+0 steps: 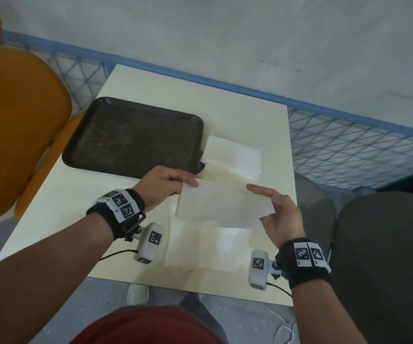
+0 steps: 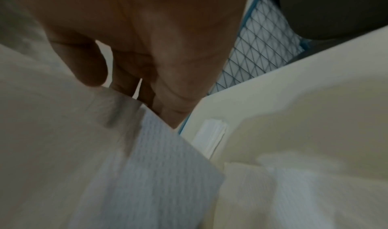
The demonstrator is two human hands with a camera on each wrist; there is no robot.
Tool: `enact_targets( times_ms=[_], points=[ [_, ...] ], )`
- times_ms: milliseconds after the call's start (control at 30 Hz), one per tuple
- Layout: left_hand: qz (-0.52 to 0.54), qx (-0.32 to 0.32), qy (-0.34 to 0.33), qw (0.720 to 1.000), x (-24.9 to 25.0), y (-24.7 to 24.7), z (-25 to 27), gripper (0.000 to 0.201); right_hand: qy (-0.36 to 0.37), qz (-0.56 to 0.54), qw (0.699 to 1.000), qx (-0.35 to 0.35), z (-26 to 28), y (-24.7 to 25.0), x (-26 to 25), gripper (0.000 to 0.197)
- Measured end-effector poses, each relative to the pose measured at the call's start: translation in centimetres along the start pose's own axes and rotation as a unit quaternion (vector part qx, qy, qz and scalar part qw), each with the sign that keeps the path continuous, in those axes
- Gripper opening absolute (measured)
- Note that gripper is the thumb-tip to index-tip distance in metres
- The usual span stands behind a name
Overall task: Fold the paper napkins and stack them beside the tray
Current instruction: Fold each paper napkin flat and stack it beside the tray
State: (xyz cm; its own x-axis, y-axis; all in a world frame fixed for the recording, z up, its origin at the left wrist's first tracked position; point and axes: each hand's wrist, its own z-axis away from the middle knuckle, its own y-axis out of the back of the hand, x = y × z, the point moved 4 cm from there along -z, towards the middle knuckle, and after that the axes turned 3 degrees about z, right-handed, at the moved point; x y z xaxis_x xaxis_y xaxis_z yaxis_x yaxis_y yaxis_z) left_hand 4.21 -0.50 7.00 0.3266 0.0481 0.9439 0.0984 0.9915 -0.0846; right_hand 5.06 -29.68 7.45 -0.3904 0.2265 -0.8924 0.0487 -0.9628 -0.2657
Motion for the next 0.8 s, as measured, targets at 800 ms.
enact_targets(
  times_ms=[800],
  points=[
    [-0.641, -0.125, -0.095, 0.751, -14.7, -6.9, 1.0, 0.057, 0.028, 0.761, 0.636, -0.123, 1.8, -3.7, 16.2, 0.067]
  ],
)
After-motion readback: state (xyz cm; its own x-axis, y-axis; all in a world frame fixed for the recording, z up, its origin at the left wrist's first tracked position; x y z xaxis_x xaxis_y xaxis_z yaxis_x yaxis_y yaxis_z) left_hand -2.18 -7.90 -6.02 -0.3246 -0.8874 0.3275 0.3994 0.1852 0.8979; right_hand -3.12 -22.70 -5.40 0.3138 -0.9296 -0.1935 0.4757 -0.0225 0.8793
